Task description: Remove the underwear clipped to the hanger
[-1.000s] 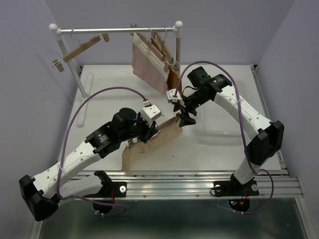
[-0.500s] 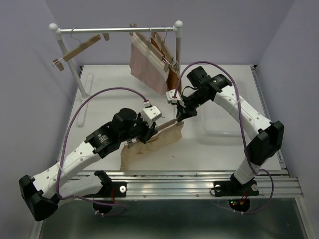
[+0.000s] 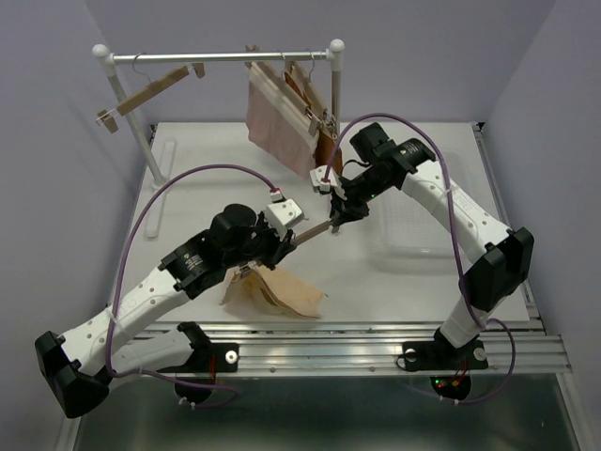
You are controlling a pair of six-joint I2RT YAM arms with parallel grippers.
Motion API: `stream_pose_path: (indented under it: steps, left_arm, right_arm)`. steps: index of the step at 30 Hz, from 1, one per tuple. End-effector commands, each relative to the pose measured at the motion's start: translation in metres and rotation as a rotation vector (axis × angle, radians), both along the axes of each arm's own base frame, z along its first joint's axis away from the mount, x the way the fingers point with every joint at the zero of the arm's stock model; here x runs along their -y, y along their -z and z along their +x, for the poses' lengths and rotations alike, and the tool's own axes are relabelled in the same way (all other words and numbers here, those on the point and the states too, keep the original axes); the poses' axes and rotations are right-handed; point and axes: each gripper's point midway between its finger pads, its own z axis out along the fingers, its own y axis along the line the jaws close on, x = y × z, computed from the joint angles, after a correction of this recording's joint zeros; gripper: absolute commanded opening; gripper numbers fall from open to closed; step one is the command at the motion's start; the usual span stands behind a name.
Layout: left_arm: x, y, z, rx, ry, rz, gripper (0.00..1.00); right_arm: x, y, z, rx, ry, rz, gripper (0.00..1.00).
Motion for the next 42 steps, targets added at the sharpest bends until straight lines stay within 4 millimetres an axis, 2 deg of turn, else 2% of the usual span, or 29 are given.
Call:
stream_pose_path:
  steps: [1,2,3,4,5,7,9,13,14,15,16,17,19,20,21,22,24,25,29,31,32,34,36,37,42]
  left_arm:
    - [0.003,-0.033,0.009,0.064,-0.048,-0.098,0.0]
    - [0.003,-0.033,0.01,0.057,-0.064,-0.106,0.0]
    - [0.003,-0.033,0.011,0.055,-0.068,-0.106,0.0]
    - [0.003,-0.033,0.012,0.054,-0.073,-0.106,0.0]
    - [0.004,-0.034,0.012,0.048,-0.077,-0.113,0.0]
    - [0.005,-0.037,0.013,0.047,-0.08,-0.127,0.0]
    - [0.005,-0.039,0.015,0.042,-0.101,-0.14,0.0]
    - [0.007,-0.037,0.024,0.002,-0.175,-0.171,0.0]
    - [0.007,-0.034,0.027,-0.005,-0.197,-0.178,0.0]
    - [0.01,-0.038,0.03,-0.003,-0.212,-0.206,0.0]
    - [0.011,-0.036,0.035,-0.017,-0.244,-0.22,0.0]
    - [0.009,-0.037,0.041,-0.012,-0.286,-0.233,0.0]
    - [0.011,-0.044,0.05,0.001,-0.33,-0.296,0.0]
    - [0.012,-0.048,0.053,0.009,-0.338,-0.322,0.0]
    - [0.016,-0.061,0.056,0.037,-0.334,-0.375,0.0]
    - [0.017,-0.066,0.056,0.036,-0.336,-0.403,0.0]
    - [0.019,-0.08,0.057,0.069,-0.326,-0.454,0.0]
    - [0.018,-0.085,0.057,0.081,-0.326,-0.47,0.0]
    - [0.021,-0.1,0.055,0.107,-0.286,-0.522,0.0]
    - [0.021,-0.1,0.055,0.1,-0.284,-0.532,0.0]
    - [0.022,-0.101,0.054,0.088,-0.285,-0.552,0.0]
    - [0.021,-0.102,0.053,0.075,-0.288,-0.584,0.0]
    - [0.023,-0.097,0.048,0.045,-0.255,-0.601,0.0]
    - [0.022,-0.097,0.048,0.024,-0.262,-0.622,0.0]
    - [0.016,-0.099,0.035,-0.025,-0.222,-0.698,0.0]
  right_arm:
    - [-0.007,-0.03,0.021,0.097,0.128,0.082,0.71]
    - [-0.008,-0.033,0.026,0.11,0.173,0.097,0.81]
    - [-0.007,-0.034,0.029,0.121,0.193,0.102,0.86]
    - [-0.007,-0.036,0.032,0.133,0.211,0.112,0.97]
    - [-0.01,-0.036,0.04,0.134,0.269,0.133,1.0]
    - [-0.012,-0.051,0.051,0.184,0.33,0.19,1.0]
    - [-0.007,-0.052,0.055,0.181,0.41,0.201,1.0]
    - [-0.003,-0.067,0.066,0.194,0.548,0.258,1.0]
    - [0.001,-0.081,0.07,0.214,0.604,0.3,1.0]
    - [0.004,-0.085,0.072,0.221,0.646,0.321,1.0]
    - [0.007,-0.08,0.073,0.216,0.684,0.33,1.0]
    - [0.014,-0.1,0.077,0.266,0.744,0.394,1.0]
    - [0.018,-0.102,0.076,0.224,0.826,0.459,1.0]
    - [0.019,-0.106,0.074,0.21,0.854,0.495,1.0]
    - [0.027,-0.118,0.07,0.17,0.919,0.564,1.0]
    - [0.028,-0.115,0.069,0.149,0.941,0.598,1.0]
    - [0.03,-0.125,0.058,0.074,0.98,0.68,1.0]
    - [0.029,-0.123,0.055,0.052,0.982,0.708,1.0]
    - [0.017,-0.14,0.035,-0.164,0.974,0.866,1.0]
    - [0.009,-0.146,0.026,-0.225,0.922,0.917,1.0]
    - [0.005,-0.135,0.022,-0.287,0.913,0.917,1.0]
    - [-0.002,-0.133,0.016,-0.355,0.877,0.948,1.0]
    - [-0.008,-0.141,0.011,-0.422,0.837,0.996,1.0]
    - [-0.01,-0.134,0.011,-0.45,0.835,0.998,1.0]
    - [-0.019,-0.141,-0.001,-0.571,0.727,1.093,1.0]
